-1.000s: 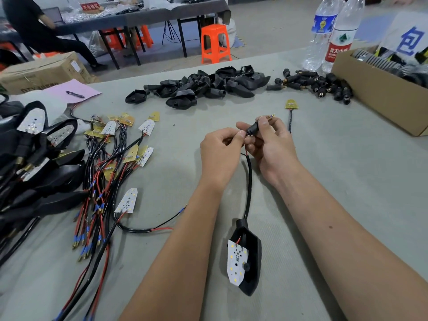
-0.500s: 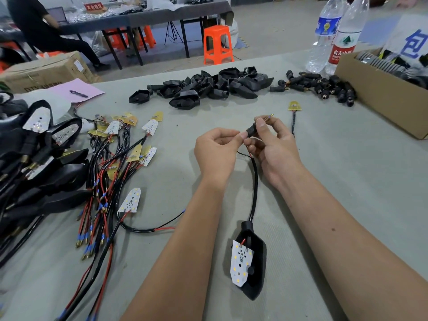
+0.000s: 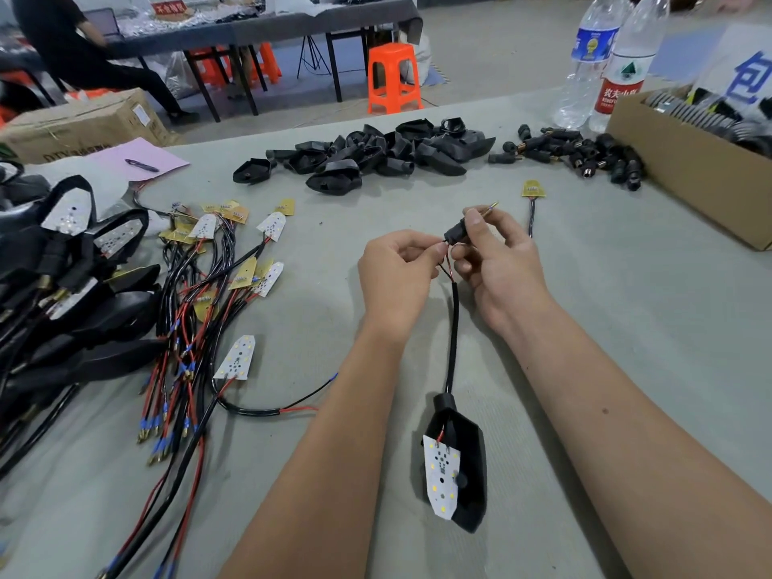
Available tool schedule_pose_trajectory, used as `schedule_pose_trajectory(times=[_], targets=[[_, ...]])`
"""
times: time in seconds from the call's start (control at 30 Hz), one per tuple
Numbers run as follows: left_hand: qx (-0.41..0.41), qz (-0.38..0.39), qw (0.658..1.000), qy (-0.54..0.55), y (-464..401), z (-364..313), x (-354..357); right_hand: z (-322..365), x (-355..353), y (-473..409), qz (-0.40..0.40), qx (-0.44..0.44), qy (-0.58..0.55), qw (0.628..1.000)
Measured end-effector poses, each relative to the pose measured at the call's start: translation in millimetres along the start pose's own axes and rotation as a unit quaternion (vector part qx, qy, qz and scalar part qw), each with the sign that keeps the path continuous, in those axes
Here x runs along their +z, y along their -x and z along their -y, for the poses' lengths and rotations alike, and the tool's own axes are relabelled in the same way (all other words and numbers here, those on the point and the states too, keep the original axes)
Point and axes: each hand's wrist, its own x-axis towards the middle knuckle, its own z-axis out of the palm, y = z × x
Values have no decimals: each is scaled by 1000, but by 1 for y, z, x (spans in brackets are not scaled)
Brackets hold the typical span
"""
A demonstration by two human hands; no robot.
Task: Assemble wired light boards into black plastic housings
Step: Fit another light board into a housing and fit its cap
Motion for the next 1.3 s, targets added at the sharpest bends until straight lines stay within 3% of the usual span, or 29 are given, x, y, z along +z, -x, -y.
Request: schedule_pose_trajectory(times=[0.17, 0.33, 0.53, 0.87, 1.03, 1.2, 1.3], targets=[[48, 12, 998, -47, -1, -1, 0, -1, 0, 0, -8, -4, 8, 1000], [-27, 37, 999, 11, 3, 0, 3, 0, -3, -5, -58, -5, -77, 995], [-28, 54, 998, 10, 5, -5, 2, 0, -3, -6, -57, -7, -76, 995], [75, 7, 992, -102, 2, 0, 1, -1, -3, -6, -28, 2, -8, 1000], [7, 19, 998, -67, 1, 0, -2, -3, -1, -4, -25, -9, 17, 999], [-71, 135, 987, -55, -1, -6, -17, -1, -2, -5, -76, -13, -45, 996], [-79, 144, 986, -34, 0, -7, -21, 1, -2, -6, -79, -5, -55, 995]])
